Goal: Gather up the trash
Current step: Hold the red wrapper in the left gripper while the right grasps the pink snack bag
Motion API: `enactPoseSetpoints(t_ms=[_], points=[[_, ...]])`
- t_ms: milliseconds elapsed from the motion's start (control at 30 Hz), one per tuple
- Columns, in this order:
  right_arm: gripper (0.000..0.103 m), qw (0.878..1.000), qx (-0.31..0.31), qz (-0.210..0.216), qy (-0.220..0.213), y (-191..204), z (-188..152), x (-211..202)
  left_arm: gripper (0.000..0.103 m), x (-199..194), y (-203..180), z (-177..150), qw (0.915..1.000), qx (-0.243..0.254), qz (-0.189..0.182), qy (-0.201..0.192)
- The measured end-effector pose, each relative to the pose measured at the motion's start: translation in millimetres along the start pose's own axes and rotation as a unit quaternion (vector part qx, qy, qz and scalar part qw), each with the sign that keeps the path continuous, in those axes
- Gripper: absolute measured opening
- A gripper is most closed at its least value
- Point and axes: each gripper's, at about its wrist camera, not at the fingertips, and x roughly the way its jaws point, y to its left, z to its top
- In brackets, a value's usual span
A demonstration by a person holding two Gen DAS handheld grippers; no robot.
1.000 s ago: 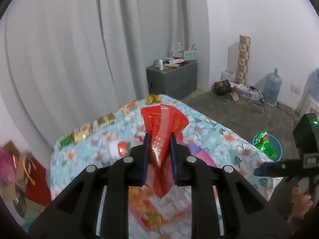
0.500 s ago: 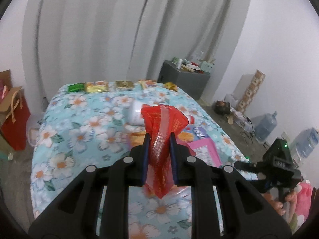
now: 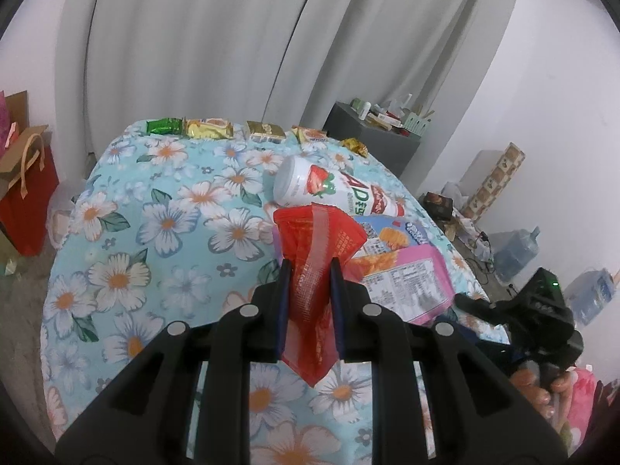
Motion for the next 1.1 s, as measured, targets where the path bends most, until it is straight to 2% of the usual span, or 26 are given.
enactPoseSetpoints(t_ms=[133, 267, 367, 467, 667, 800, 933, 1100], points=[[0.031, 0.999, -0.005, 0.021, -0.023, 3.3, 1.2, -11.1, 0.017, 12.9, 1.6, -1.9, 1.0000, 0.002, -0.002, 0.008], [0.031, 0.999, -0.021, 0.023, -0.023, 10.8, 4.0, -7.0, 0.017, 27.5, 2.7, -6.7, 0.9998, 0.004, -0.006, 0.019], [0.031, 1.000, -0.011, 0.016, -0.014, 11.1, 1.8, 4.8, 0.017, 36.9, 5.4, -11.1, 0.9995, 0.000, -0.009, 0.030], [0.031, 1.000, -0.007, 0.011, -0.003, 10.7, -7.7, -1.1, 0.017, 42.6, 9.0, -14.0, 0.9993, -0.005, -0.010, 0.037], [0.032, 0.999, -0.008, -0.052, 0.002, -0.5, -7.8, -10.2, 0.017, 55.8, 13.1, -22.7, 0.9989, -0.002, -0.011, 0.046], [0.032, 0.999, 0.004, -0.041, -0.003, 0.5, 2.8, -1.1, 0.017, 61.2, 12.9, -23.3, 0.9987, -0.002, -0.014, 0.049], [0.032, 0.999, -0.047, -0.016, -0.021, 28.4, -1.6, -6.4, 0.017, 60.9, 12.4, -22.9, 0.9987, 0.003, -0.016, 0.048], [0.032, 0.994, -0.105, -0.035, -0.024, 56.4, -8.9, 2.0, 0.017, 61.9, 15.0, -24.8, 0.9987, -0.001, -0.022, 0.046]])
